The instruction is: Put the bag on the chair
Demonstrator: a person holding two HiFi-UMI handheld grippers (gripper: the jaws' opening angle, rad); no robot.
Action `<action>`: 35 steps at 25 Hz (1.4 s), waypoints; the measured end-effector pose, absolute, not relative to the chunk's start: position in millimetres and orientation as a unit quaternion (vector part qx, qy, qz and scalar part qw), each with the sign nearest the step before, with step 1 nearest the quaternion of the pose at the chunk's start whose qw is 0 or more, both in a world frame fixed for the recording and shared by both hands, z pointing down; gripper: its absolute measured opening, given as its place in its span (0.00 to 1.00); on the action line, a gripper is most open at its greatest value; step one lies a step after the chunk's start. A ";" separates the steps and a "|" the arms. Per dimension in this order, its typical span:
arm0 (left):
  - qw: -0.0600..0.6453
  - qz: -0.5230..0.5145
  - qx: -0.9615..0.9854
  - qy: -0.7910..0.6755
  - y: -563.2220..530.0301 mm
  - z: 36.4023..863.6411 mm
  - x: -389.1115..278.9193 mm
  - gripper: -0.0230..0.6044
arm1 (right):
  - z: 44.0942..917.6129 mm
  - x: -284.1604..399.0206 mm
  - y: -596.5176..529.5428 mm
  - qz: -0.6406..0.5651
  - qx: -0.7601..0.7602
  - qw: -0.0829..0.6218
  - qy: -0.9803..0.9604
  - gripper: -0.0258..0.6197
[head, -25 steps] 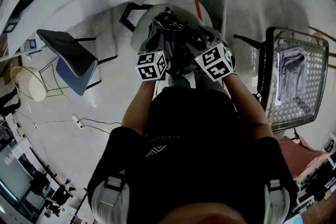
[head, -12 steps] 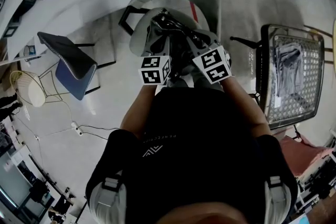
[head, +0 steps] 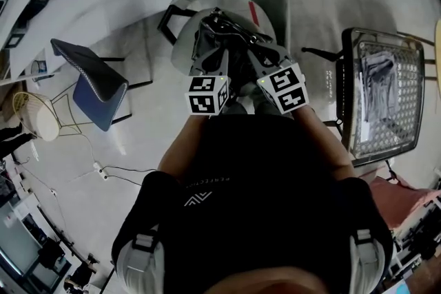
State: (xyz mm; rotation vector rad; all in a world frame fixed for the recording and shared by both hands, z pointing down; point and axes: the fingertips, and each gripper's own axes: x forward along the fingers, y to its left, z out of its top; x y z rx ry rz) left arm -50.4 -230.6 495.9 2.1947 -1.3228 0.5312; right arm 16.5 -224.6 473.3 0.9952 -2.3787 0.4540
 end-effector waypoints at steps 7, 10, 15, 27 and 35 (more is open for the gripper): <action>0.243 0.204 0.825 -0.467 -210.1 487.1 -58.2 0.07 | 471.7 5.6 -204.1 0.182 0.385 0.247 -0.870 0.13; 0.244 0.207 0.830 -0.456 -201.6 487.7 -60.8 0.07 | 469.7 1.9 -196.1 0.184 0.395 0.242 -0.867 0.13; 0.247 0.218 0.837 -0.437 -183.6 494.8 -62.1 0.07 | 473.2 2.5 -181.5 0.194 0.411 0.236 -0.859 0.13; 0.250 0.220 0.843 -0.423 -159.4 497.9 -68.0 0.07 | 478.6 -1.3 -157.2 0.205 0.426 0.231 -0.850 0.12; 0.242 0.209 0.851 -0.417 -158.5 491.9 -64.7 0.07 | 474.9 -4.1 -154.5 0.200 0.428 0.225 -0.852 0.11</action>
